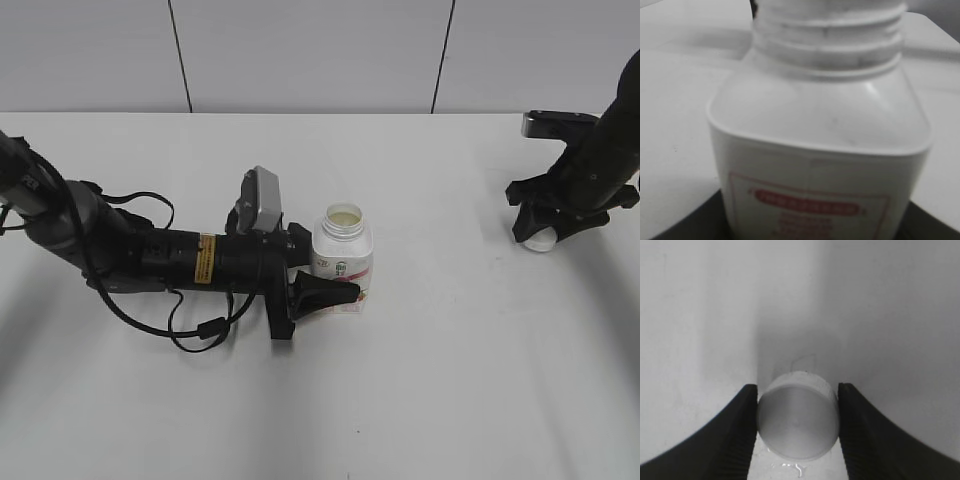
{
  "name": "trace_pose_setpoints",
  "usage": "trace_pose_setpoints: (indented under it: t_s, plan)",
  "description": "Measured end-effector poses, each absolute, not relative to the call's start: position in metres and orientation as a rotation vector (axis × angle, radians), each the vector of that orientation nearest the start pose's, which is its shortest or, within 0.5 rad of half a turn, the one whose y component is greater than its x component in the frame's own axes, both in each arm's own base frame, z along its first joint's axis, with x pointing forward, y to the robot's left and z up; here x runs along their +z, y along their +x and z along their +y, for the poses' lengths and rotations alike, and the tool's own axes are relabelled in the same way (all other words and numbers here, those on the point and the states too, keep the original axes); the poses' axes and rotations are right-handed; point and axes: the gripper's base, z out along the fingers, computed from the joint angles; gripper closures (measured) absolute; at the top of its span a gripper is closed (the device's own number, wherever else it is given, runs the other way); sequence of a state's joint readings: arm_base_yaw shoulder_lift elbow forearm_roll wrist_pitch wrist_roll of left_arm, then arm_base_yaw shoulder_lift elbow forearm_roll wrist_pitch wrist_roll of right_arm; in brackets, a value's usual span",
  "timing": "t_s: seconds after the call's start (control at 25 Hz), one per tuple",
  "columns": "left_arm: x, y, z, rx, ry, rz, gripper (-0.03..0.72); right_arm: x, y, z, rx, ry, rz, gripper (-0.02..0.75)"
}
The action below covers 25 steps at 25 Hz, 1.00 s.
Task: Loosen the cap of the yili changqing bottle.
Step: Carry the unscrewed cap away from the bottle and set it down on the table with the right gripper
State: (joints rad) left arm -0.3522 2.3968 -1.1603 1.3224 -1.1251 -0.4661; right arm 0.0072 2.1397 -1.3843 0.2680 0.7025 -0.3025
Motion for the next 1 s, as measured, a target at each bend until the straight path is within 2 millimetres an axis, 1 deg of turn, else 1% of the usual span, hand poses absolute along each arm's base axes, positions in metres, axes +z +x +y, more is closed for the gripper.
trace_pose_setpoints:
  t_s: [0.44,0.48,0.64,0.68,0.76,1.0]
  plan:
    - [0.0385,0.3395,-0.2095,-1.035,1.361,1.495,0.303,0.1144,0.4146,0.0185,0.235,-0.176,2.899,0.349]
    - [0.0385,0.3395,-0.2095,-1.035,1.361,1.495,0.303,0.1144,0.4146,0.0185,0.235,-0.176,2.899,0.334]
    - [0.0385,0.3395,-0.2095,-1.035,1.361,1.495,0.303,0.1145,0.4147,0.0189,0.242,-0.169,2.898,0.214]
    - [0.0385,0.3395,-0.2095,-1.035,1.361,1.495,0.303,0.1146,0.4148,0.0194,0.252,-0.159,2.897,0.2]
    - [0.0385,0.3395,-0.2095,-1.035,1.361,1.495,0.303,0.115,0.4151,0.0211,0.283,-0.128,2.893,0.181]
    - [0.0386,0.3398,-0.2095,-1.045,1.347,1.51,0.303,0.1164,0.4147,0.0239,0.334,-0.091,2.902,0.173]
